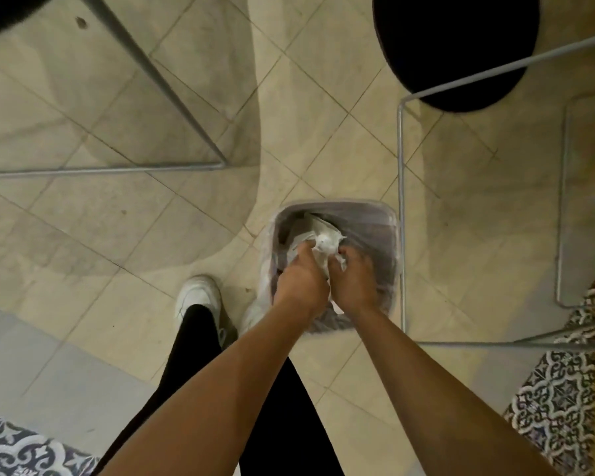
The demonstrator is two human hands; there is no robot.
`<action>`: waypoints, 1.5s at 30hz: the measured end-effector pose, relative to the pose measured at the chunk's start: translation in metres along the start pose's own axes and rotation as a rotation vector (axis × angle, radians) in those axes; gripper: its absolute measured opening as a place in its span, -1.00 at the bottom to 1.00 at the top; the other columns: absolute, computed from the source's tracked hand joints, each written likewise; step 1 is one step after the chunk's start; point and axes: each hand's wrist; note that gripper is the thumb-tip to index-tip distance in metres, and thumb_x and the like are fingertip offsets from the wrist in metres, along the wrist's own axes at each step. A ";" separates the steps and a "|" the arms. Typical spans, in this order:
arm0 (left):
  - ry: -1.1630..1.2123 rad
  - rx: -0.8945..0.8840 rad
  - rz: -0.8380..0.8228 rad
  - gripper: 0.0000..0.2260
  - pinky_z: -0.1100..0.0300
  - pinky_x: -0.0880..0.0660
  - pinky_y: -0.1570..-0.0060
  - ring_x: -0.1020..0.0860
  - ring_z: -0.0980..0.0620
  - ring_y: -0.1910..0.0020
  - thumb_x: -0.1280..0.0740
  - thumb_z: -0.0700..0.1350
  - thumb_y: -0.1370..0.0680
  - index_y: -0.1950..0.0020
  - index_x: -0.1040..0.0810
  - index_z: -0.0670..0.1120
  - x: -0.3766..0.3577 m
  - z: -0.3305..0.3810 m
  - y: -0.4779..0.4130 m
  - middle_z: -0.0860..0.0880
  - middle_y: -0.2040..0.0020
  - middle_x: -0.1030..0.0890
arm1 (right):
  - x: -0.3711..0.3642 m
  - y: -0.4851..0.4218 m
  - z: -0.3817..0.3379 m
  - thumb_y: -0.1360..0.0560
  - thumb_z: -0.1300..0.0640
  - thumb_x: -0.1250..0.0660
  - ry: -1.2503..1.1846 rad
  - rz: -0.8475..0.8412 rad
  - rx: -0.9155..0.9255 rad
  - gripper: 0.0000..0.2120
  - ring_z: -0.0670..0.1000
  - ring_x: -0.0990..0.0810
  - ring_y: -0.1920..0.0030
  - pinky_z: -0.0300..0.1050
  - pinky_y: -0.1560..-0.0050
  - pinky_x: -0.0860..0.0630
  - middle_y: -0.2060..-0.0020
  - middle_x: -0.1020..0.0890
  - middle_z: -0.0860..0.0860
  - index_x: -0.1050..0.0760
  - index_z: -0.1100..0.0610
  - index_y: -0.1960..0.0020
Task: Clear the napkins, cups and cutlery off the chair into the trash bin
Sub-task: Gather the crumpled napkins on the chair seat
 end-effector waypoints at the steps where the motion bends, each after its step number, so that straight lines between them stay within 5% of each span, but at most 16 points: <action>1: -0.001 -0.009 0.021 -0.54 0.09 -0.39 0.09 -0.51 -0.20 -0.13 -0.16 -0.13 -0.58 -0.45 -0.09 -0.01 -0.005 -0.001 -0.009 -0.18 -0.26 -0.48 | -0.006 -0.007 0.003 -0.58 0.04 -0.17 -0.031 0.005 -0.002 -0.72 0.19 -0.45 -0.18 -0.02 -0.16 -0.38 -0.21 -0.41 0.18 -0.41 0.08 -0.26; 7: -0.002 -0.097 0.066 -0.63 -0.04 -0.35 -0.29 -0.41 -0.12 -0.27 -0.09 0.03 -0.62 -0.42 -0.21 0.02 -0.032 -0.017 -0.063 -0.10 -0.35 -0.39 | -0.040 -0.049 0.015 -0.58 0.02 -0.16 -0.116 0.020 -0.060 -0.63 0.20 -0.40 -0.25 -0.01 -0.24 -0.32 -0.31 -0.34 0.19 -0.33 0.07 -0.36; 9: -0.071 -0.124 0.117 -0.66 0.04 -0.31 -0.28 -0.41 -0.06 -0.26 -0.02 0.05 -0.64 -0.39 -0.30 0.02 -0.036 -0.022 -0.074 -0.08 -0.33 -0.42 | -0.048 -0.061 0.014 -0.59 0.03 -0.17 -0.149 0.019 -0.065 -0.62 0.21 -0.39 -0.27 -0.04 -0.26 -0.30 -0.31 -0.34 0.21 -0.33 0.10 -0.37; 16: 0.005 0.012 0.034 -0.51 0.02 -0.24 -0.37 -0.28 -0.15 -0.38 -0.19 -0.07 -0.60 -0.47 -0.09 -0.08 -0.035 -0.020 -0.087 -0.15 -0.43 -0.24 | -0.057 -0.073 0.020 -0.59 -0.03 -0.16 -0.218 -0.036 -0.095 -0.62 0.21 -0.46 -0.24 -0.01 -0.27 -0.39 -0.25 -0.45 0.21 -0.39 0.11 -0.34; 23: -0.093 -0.144 0.147 -0.50 0.10 -0.12 -0.42 -0.21 -0.10 -0.41 -0.19 -0.21 -0.55 -0.47 -0.13 -0.13 -0.018 -0.010 -0.057 -0.15 -0.42 -0.24 | -0.030 -0.049 0.012 -0.58 0.02 -0.17 -0.243 -0.001 -0.074 -0.64 0.17 -0.45 -0.24 0.15 -0.22 -0.43 -0.28 -0.45 0.15 -0.38 0.10 -0.34; 32: -0.038 -0.354 0.177 -0.56 0.17 -0.33 -0.17 -0.38 -0.05 -0.24 -0.27 -0.28 -0.46 -0.33 -0.36 -0.08 0.034 0.012 0.019 -0.08 -0.28 -0.42 | 0.019 0.009 -0.032 -0.54 0.11 -0.19 -0.201 0.013 0.018 -0.81 0.04 -0.53 0.01 -0.15 0.04 -0.42 0.04 -0.58 0.06 -0.54 0.14 -0.02; 36: -0.011 -0.411 0.241 -0.60 0.15 -0.40 -0.12 -0.46 -0.02 -0.17 -0.30 -0.27 -0.45 -0.28 -0.39 -0.09 0.065 0.024 0.051 -0.07 -0.24 -0.46 | 0.047 0.040 -0.057 -0.55 0.08 -0.24 -0.248 0.040 0.071 -0.78 0.10 -0.54 -0.08 0.00 -0.12 -0.47 -0.07 -0.58 0.15 -0.52 0.19 -0.08; 40: -0.011 -0.467 0.310 -0.61 0.53 -0.22 0.04 -0.46 0.10 0.01 -0.32 -0.28 -0.46 -0.27 -0.41 -0.11 0.095 0.036 0.082 -0.09 -0.20 -0.48 | 0.075 0.063 -0.085 -0.56 0.04 -0.23 -0.243 0.006 0.094 -0.78 0.06 -0.52 -0.12 -0.05 -0.19 -0.44 -0.12 -0.54 0.10 -0.50 0.14 -0.11; 45: -0.050 -0.472 0.380 -0.62 0.32 -0.26 0.02 -0.47 -0.06 -0.13 -0.33 -0.17 -0.50 -0.31 -0.40 -0.07 0.128 0.043 0.127 -0.09 -0.23 -0.48 | 0.106 0.098 -0.120 -0.57 0.04 -0.20 -0.204 -0.008 0.200 -0.79 0.03 -0.51 -0.12 -0.11 -0.18 -0.43 -0.12 -0.52 0.08 -0.48 0.12 -0.11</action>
Point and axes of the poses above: each hand's wrist, its own y-axis away from the middle knuckle, its own x-axis out of the back of the hand, z = x × y
